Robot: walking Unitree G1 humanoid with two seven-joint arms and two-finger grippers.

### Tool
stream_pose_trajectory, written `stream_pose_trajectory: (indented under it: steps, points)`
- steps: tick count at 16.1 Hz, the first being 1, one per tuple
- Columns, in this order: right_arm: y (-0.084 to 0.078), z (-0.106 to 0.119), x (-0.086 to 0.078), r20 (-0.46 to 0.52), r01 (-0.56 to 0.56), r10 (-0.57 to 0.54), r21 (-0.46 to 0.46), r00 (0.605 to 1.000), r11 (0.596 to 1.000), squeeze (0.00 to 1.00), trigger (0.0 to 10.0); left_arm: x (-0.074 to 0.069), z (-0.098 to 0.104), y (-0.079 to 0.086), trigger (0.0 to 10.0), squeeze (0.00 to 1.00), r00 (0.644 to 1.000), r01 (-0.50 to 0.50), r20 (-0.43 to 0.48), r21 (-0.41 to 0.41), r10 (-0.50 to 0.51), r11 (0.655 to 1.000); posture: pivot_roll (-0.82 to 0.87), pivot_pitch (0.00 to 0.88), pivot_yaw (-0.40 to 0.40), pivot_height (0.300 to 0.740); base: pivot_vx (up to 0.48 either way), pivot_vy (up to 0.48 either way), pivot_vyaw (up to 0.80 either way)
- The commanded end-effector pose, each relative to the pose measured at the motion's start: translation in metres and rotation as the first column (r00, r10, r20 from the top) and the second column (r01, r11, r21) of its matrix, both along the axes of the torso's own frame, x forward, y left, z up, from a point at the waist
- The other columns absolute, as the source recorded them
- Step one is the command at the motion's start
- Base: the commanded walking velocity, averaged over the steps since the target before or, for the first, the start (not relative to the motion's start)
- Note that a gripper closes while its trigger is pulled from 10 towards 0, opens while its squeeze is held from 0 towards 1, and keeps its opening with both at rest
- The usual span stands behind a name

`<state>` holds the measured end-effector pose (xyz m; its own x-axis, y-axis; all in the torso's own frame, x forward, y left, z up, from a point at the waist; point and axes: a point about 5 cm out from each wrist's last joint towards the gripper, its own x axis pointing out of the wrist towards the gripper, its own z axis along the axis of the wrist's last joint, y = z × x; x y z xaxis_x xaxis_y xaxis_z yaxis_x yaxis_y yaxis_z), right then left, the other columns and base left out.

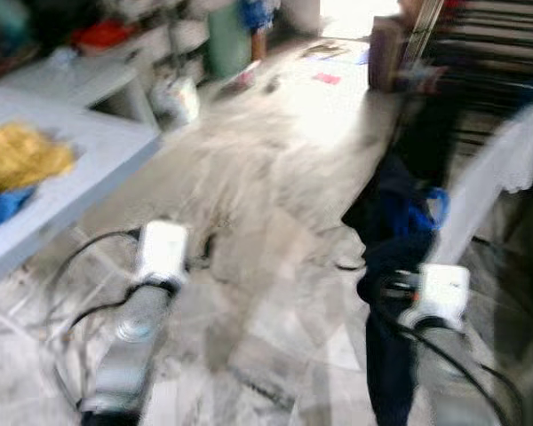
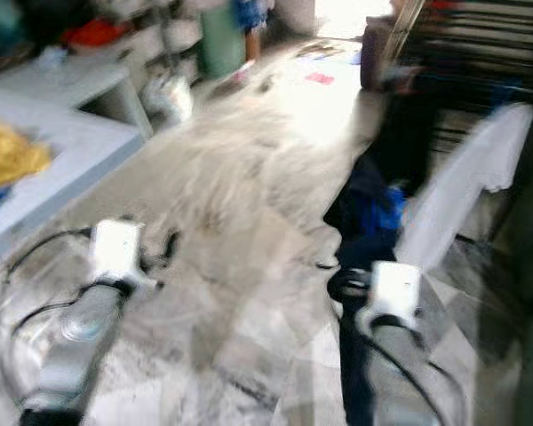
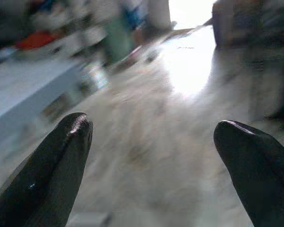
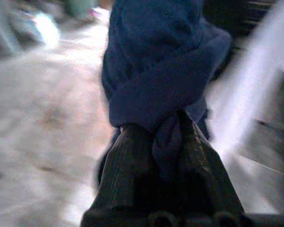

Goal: Hang hanger

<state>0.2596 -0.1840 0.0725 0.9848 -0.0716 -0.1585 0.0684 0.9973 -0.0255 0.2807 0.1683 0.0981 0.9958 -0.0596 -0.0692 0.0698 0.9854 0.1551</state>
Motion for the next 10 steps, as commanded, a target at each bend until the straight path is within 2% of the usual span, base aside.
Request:
stream_pose_trajectory:
  steps: [1,3,8,10]
  points:
    - [0.000,0.014,0.003,0.065,-0.034,0.036,-0.028,0.997,0.999,0.00,10.0,0.000,0.005,0.003,10.0,0.00,0.999,-0.039,0.016,-0.004,0.039,0.999,-0.02,0.000,0.038,0.740,0.000,0.000,0.80]
    - [0.004,0.017,0.006,0.068,-0.097,0.100,-0.050,0.993,0.994,0.00,10.0,-0.003,0.000,0.015,10.0,0.00,0.992,-0.126,-0.011,-0.026,0.125,0.992,-0.01,0.000,0.022,0.740,0.000,0.000,0.80]
    - [0.011,0.021,0.015,0.067,-0.184,0.186,-0.040,0.980,0.982,0.00,10.0,-0.011,0.001,0.015,10.0,0.00,0.987,-0.160,-0.001,-0.033,0.160,0.987,0.04,0.000,-0.050,0.740,0.000,0.000,0.00]
    - [0.023,0.021,0.022,0.063,-0.247,0.249,-0.038,0.966,0.968,0.00,10.0,-0.021,0.001,0.022,10.0,0.00,0.978,-0.211,0.003,-0.040,0.211,0.977,0.08,0.000,-0.092,0.740,0.000,0.000,0.00]
